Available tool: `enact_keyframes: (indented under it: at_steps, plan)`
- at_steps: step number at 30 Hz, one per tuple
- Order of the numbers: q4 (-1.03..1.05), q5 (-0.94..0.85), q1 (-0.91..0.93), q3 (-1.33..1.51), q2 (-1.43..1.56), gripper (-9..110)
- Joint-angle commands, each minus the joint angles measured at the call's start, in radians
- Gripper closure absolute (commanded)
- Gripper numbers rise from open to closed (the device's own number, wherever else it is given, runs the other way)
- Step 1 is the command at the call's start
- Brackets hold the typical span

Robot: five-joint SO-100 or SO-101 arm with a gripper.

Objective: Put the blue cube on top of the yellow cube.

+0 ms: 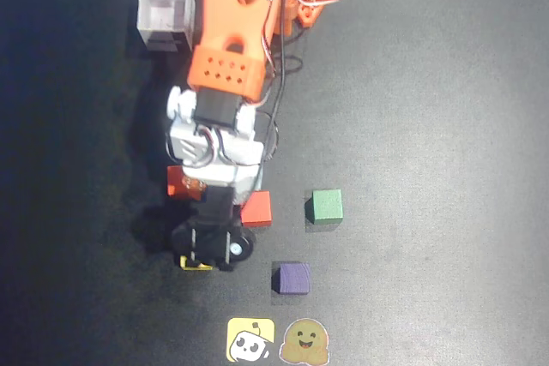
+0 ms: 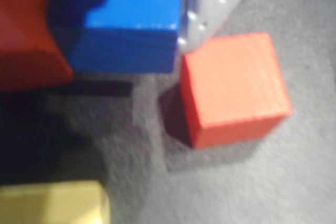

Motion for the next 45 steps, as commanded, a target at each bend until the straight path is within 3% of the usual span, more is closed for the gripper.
enact_keyframes:
  at_steps: [1,12,45]
  plan:
    - [0.018,0.017,0.011,-0.103,-0.012,93]
    - [0.020,0.121,0.014,-0.270,-0.120,93]
    - [0.011,0.115,0.054,-0.509,-0.357,90]
